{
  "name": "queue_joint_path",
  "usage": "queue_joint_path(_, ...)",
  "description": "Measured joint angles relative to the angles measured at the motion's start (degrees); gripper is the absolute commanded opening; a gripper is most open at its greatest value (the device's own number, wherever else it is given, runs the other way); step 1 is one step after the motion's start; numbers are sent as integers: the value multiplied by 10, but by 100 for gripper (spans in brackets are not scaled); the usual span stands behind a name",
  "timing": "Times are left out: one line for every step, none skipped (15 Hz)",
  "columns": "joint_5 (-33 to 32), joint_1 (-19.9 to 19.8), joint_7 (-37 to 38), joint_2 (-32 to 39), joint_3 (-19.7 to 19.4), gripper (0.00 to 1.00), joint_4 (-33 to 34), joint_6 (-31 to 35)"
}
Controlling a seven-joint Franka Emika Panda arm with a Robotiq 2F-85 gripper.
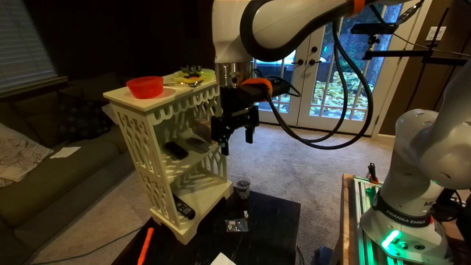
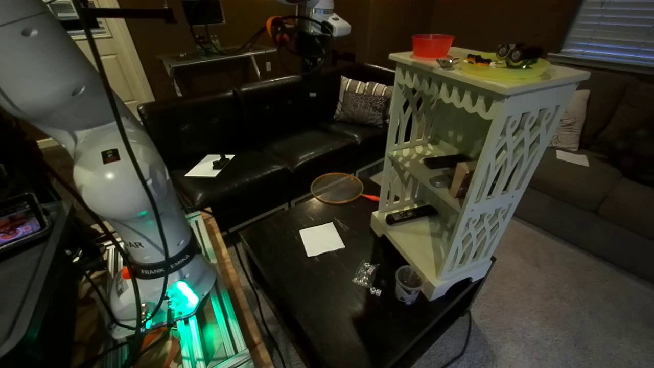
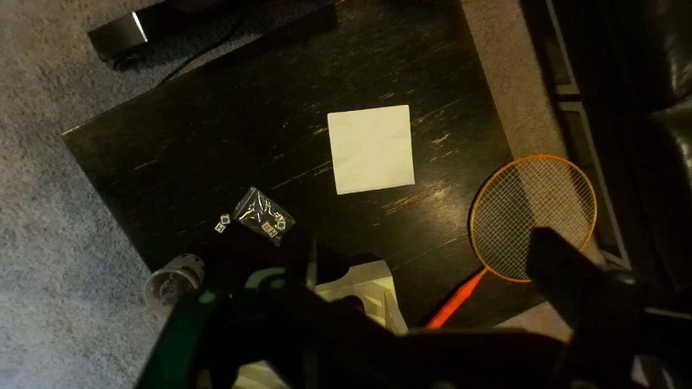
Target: Take the red bowl off of the top of the white item and place it on the top shelf
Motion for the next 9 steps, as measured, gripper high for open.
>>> queue_joint_path(9, -1, 22, 0, -1, 100, 5, 0)
queue_joint_path(19, -3, 44, 0, -1, 100, 15, 0)
queue_joint_path(27, -3, 68, 0, -2, 100, 29, -2)
queue_joint_path(35, -4, 92, 0, -3, 100, 48, -4)
queue_joint_path(43, -4, 117, 0, -4, 100, 68, -8)
queue_joint_path(48, -4, 144, 0, -4, 100, 91, -10)
queue_joint_path(49, -4, 174, 0, -4, 100, 114, -11)
queue_joint_path(49, -4, 206, 2, -4, 100, 137, -11)
queue_joint_path(49, -4, 239, 6, -4, 100, 161, -12)
